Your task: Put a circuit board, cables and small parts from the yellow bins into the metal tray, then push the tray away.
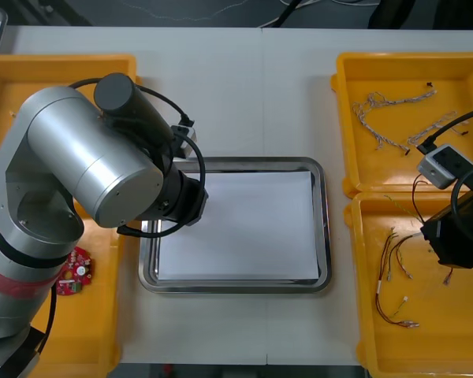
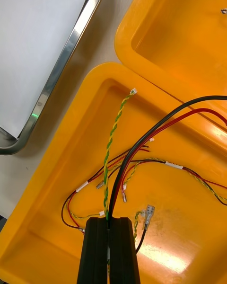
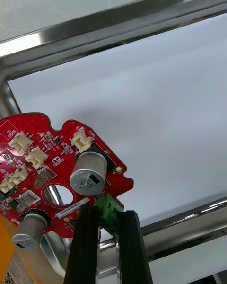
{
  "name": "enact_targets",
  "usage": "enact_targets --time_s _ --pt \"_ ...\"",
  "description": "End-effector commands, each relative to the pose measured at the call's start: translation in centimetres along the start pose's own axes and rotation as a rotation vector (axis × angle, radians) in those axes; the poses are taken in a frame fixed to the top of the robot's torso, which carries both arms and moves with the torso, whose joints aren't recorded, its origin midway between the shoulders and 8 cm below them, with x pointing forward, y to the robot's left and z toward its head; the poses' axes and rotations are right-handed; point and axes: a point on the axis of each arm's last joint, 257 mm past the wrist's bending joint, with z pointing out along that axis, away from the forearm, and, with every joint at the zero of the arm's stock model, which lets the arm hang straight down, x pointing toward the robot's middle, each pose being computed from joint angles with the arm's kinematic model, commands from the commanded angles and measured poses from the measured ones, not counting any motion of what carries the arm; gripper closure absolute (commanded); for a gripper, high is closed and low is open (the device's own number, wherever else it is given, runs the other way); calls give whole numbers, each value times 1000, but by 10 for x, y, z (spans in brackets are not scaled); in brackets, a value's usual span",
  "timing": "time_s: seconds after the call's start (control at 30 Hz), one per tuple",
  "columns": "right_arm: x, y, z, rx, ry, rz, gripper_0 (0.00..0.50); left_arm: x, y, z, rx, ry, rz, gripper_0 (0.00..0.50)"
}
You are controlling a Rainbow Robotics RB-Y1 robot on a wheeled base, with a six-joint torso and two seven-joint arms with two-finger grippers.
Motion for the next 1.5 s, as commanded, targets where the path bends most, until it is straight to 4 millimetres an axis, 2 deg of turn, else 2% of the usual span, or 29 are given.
enact_targets --time_s 0.03,0.33,0.5,1.0,1.3,1.5 --pt "-6 -2 -10 29 -13 -16 500 -8 -29 -8 39 -13 138 500" --pt "-6 -2 -10 29 -13 -16 500 4 -42 -2 55 22 192 500" --pt "-6 -2 -10 29 -13 -16 500 11 -43 4 46 45 209 500" --pt "-6 -2 -10 29 -13 -16 500 35 -50 32 49 107 230 500" --pt "-6 -2 -10 29 -13 -16 500 48 -47 51 21 82 235 500" --pt "-6 -2 -10 29 -13 -16 500 55 -43 56 17 79 238 500"
